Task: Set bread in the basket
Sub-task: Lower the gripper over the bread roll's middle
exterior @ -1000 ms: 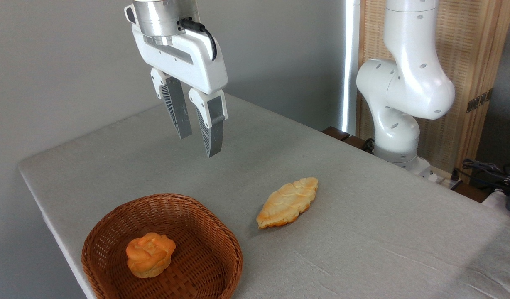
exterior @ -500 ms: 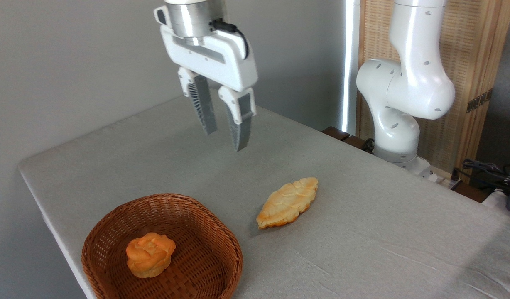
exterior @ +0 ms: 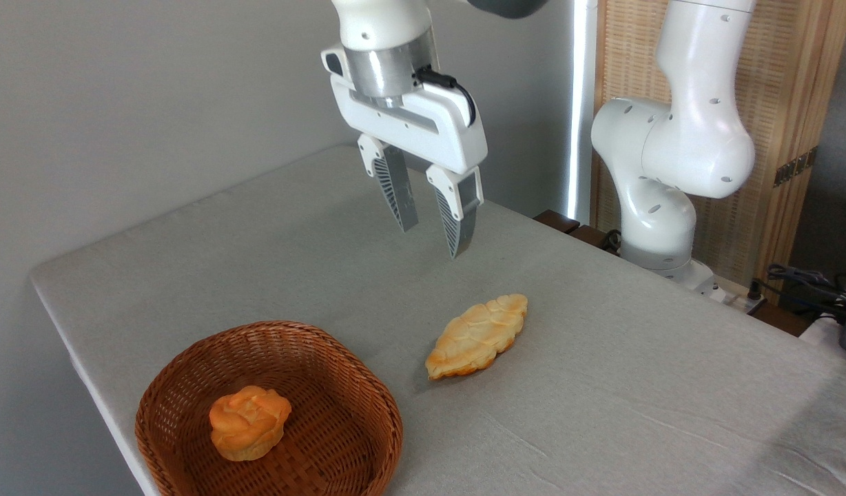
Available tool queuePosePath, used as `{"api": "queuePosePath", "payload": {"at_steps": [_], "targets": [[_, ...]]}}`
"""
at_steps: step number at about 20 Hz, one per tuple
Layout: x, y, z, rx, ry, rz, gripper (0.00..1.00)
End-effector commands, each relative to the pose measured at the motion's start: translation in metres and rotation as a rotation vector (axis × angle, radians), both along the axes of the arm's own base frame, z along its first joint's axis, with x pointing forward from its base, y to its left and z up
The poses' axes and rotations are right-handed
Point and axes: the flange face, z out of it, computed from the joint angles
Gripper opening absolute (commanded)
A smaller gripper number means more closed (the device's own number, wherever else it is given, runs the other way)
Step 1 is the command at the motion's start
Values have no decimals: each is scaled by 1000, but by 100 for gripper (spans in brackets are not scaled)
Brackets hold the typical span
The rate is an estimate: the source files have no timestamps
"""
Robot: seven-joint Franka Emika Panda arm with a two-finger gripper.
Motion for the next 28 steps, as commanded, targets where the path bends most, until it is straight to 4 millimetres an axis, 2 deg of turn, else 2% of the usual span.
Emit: {"api": "queuePosePath", "payload": {"at_steps": [1,4,13,18,28], "targets": [[-12,5,-22,-13,-20,-25,100],[-15,6,-52,-10,-38,-38,100],[-24,14,-110,85,-55,-90,100],[-28,15,-124,101,-55,-106,100],[-29,17,-139,150,-43,-182,100]]}}
